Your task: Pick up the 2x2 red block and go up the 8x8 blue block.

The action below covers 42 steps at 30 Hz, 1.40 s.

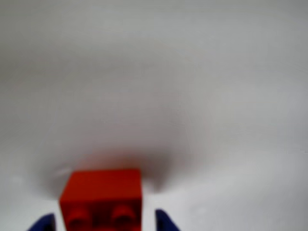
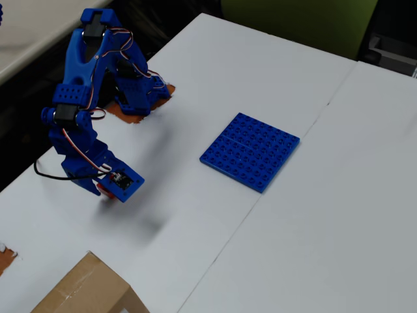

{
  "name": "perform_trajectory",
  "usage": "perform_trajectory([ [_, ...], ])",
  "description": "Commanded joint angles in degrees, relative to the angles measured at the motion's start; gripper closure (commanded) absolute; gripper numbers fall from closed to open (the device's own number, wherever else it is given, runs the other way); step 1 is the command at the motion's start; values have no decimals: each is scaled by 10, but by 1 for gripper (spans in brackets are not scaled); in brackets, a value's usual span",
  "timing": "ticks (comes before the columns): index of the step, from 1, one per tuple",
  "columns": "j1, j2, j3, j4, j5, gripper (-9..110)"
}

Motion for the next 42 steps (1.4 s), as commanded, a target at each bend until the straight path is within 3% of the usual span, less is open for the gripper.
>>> perform_trajectory([
  [1,-2,5,1,-4,-4,76],
  [21,-15,2,4,-8,11,77],
  [29,-18,3,4,-6,13,89],
  [42,-38,59,19,2,-21,93],
])
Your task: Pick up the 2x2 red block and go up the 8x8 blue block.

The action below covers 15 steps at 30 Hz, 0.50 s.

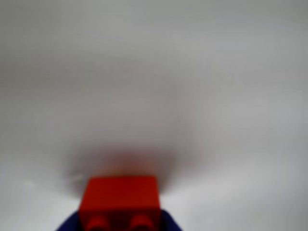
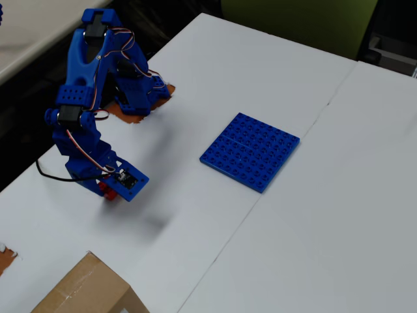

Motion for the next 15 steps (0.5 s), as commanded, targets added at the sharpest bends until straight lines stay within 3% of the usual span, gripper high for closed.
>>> perform_trajectory([
  [1,-27,60,2,16,-5,93],
  [15,-191,210,-76,218,53,93],
])
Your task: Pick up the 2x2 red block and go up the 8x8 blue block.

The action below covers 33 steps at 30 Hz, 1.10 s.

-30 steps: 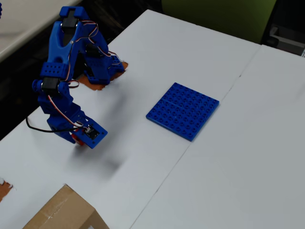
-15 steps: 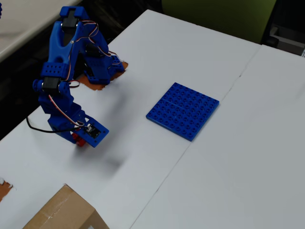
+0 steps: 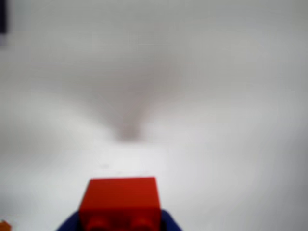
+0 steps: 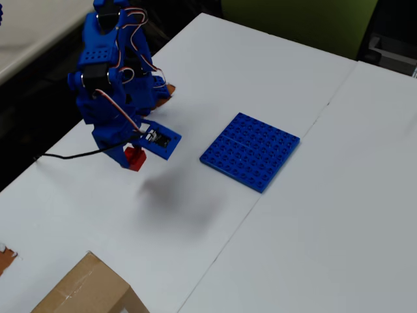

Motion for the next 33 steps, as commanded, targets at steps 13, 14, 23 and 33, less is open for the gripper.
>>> perform_trajectory([
  [13,-183,90,-166,94,-96,93],
  [14,-190,87,-184,104,-111,93],
  [23,-263,47,-284,169,-186,93],
  [33,-373,-40,-325,131,-195,92],
])
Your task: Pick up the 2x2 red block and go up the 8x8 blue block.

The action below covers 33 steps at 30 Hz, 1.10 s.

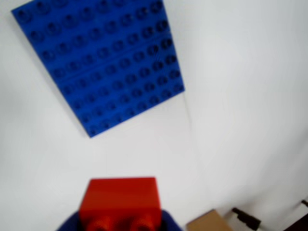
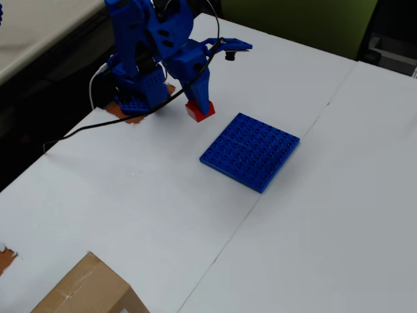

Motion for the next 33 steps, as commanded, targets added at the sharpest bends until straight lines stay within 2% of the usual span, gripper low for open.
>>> perform_trajectory([
  [1,-40,-24,-27,-31,2,92],
  [11,-78,-104,-27,-106,-47,92],
  [20,-90,-134,-72,-80,-96,91],
  [26,-116,-148,-93,-91,-62,91],
  [33,-127,-161,-101,-92,-84,90],
])
